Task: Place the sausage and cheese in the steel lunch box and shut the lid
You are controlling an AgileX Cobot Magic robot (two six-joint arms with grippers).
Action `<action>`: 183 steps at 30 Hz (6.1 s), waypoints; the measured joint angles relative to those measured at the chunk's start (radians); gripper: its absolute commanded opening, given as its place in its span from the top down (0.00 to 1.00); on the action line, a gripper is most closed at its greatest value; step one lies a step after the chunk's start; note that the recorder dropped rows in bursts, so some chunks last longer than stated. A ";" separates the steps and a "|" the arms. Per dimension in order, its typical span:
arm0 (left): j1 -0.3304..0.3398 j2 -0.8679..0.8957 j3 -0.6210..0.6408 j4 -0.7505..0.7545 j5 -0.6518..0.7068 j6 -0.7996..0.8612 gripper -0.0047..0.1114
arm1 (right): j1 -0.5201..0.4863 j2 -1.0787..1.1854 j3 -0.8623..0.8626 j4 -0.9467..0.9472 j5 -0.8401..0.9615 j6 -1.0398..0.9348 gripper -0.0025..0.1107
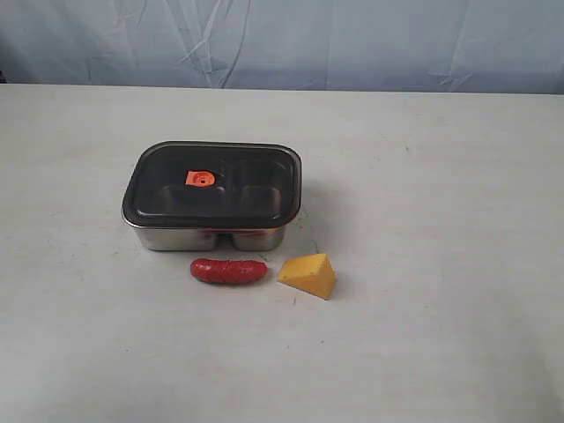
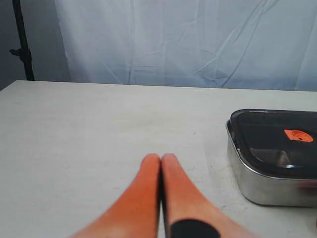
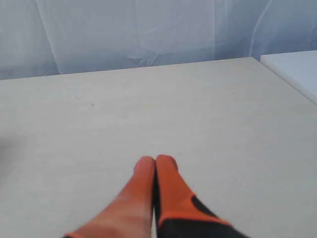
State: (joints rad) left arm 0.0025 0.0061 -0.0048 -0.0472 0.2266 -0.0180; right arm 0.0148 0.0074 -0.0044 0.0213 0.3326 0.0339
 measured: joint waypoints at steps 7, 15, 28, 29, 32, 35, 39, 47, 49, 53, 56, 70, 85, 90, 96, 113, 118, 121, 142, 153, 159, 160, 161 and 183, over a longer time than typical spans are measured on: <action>0.000 0.000 0.000 0.000 0.000 0.000 0.96 | 0.000 0.000 0.000 -0.021 -0.012 0.000 0.99; 0.000 0.000 0.000 0.000 0.000 0.000 0.96 | 0.000 0.000 0.000 0.010 -0.184 0.000 0.99; 0.000 0.000 0.000 0.000 0.000 0.000 0.96 | 0.000 0.004 -0.046 0.557 -0.433 0.543 0.99; 0.000 0.000 0.000 0.000 0.000 0.000 0.96 | 0.000 0.032 -0.105 0.504 -0.368 0.545 0.99; 0.000 0.000 0.000 0.000 0.000 0.000 0.96 | 0.000 0.223 -0.349 0.330 -0.211 0.526 0.99; 0.000 0.000 0.000 0.000 0.000 0.000 0.96 | 0.000 0.453 -0.548 0.271 -0.096 0.418 0.98; 0.000 0.000 0.000 0.000 0.000 0.000 0.96 | 0.000 0.773 -0.778 0.416 0.056 0.114 0.98; 0.000 0.000 0.000 0.000 0.000 0.000 0.96 | 0.035 1.432 -1.004 1.198 0.504 -0.764 0.61; 0.000 0.000 0.000 0.000 0.000 0.000 0.96 | 0.042 1.550 -1.028 1.280 0.572 -0.847 0.50; 0.000 0.000 0.000 0.000 0.000 0.000 0.96 | 0.044 1.799 -1.074 1.402 0.692 -0.924 0.47; 0.000 0.000 0.000 0.000 0.000 0.000 0.96 | 0.058 1.929 -1.088 1.447 0.755 -0.941 0.47; 0.000 0.000 0.000 0.000 0.000 0.000 0.96 | 0.265 2.062 -1.093 1.549 0.680 -1.017 0.47; 0.000 0.000 0.000 0.000 0.000 0.000 0.96 | 0.355 2.062 -1.093 1.554 0.540 -1.021 0.48; 0.000 0.000 0.000 0.000 0.000 0.000 0.96 | 0.373 2.062 -1.093 1.554 0.524 -1.021 0.51; 0.000 -0.002 0.000 0.000 0.000 0.000 0.96 | 0.373 2.062 -1.093 1.554 0.519 -1.021 0.77; 0.000 -0.002 0.000 0.000 0.000 0.000 0.96 | 0.373 2.062 -1.093 1.566 0.524 -1.021 0.99; 0.000 -0.002 0.000 0.000 0.000 0.000 0.96 | 0.373 2.062 -1.093 1.566 0.525 -1.021 0.99; 0.000 -0.002 0.000 0.000 0.000 0.000 0.96 | 0.373 2.051 -1.093 1.566 0.525 -1.021 0.99; 0.000 -0.002 0.000 0.000 0.000 0.000 0.96 | 0.331 1.966 -1.093 1.704 0.695 -1.076 0.99; 0.000 -0.002 0.000 0.000 0.000 0.000 0.96 | 0.297 1.923 -1.210 1.707 0.705 -1.103 0.99; 0.000 -0.002 0.000 0.000 0.000 0.000 0.96 | 0.216 1.792 -1.448 1.185 0.444 -0.971 0.99; 0.000 -0.002 0.000 0.000 0.000 0.000 0.96 | 0.216 1.760 -1.489 1.012 0.408 -0.906 0.99; 0.000 -0.002 0.000 0.000 0.000 0.000 0.96 | 0.216 1.743 -1.508 0.916 0.404 -0.872 0.99; 0.000 -0.002 0.000 0.000 0.000 0.000 0.96 | 0.610 1.674 -1.212 -0.230 0.594 -0.589 0.99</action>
State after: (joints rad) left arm 0.0025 0.0043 -0.0048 -0.0472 0.2266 -0.0180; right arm 0.6251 1.6810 -1.2162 -0.2085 0.9270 -0.5548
